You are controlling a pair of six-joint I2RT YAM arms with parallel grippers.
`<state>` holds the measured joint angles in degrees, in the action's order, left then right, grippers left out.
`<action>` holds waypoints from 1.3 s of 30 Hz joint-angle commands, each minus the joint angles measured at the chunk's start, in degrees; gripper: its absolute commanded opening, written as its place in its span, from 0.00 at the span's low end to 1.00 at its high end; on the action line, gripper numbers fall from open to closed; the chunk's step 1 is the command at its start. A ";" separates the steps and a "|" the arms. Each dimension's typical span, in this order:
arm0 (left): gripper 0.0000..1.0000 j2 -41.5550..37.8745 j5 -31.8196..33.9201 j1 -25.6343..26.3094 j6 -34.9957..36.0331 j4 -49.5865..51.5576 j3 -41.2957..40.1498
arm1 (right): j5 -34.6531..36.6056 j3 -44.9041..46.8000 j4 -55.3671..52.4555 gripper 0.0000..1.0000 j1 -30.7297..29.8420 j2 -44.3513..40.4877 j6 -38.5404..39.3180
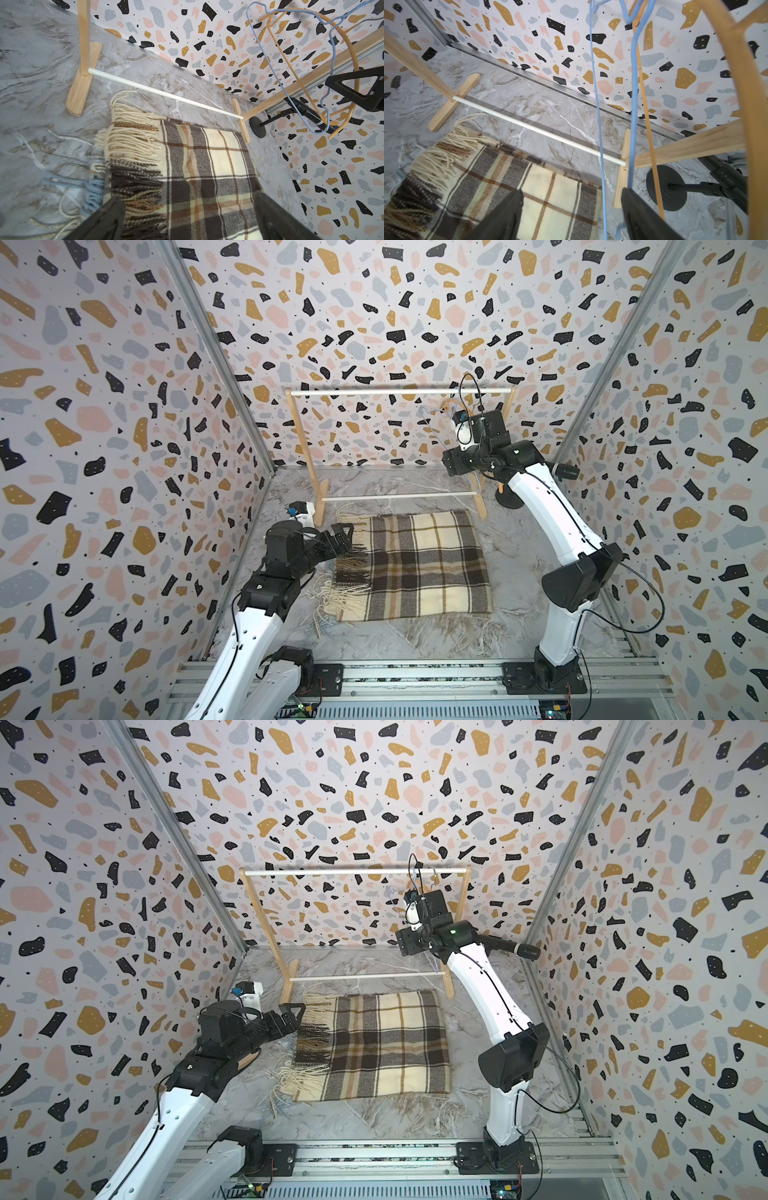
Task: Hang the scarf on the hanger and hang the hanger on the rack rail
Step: Pick up the hanger from the clothesline.
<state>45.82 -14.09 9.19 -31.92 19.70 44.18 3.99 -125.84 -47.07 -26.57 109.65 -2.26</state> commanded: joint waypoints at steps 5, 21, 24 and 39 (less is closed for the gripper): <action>1.00 0.74 0.00 0.30 2.10 -1.96 0.23 | 6.12 -3.28 -1.09 0.79 0.76 0.28 2.75; 1.00 1.81 -0.04 0.30 1.86 -3.00 -0.39 | 5.37 -2.49 -1.10 0.65 2.33 1.29 4.19; 1.00 1.77 -0.13 0.26 1.85 -2.85 -0.24 | 3.25 -2.56 -1.11 0.61 2.41 2.28 4.54; 1.00 0.94 -0.87 0.25 1.27 -1.40 0.39 | 0.87 -2.74 -1.10 0.24 2.49 3.50 4.38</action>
<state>47.53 -14.52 9.19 -30.85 19.31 44.12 5.34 -126.93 -47.24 -24.12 113.86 2.09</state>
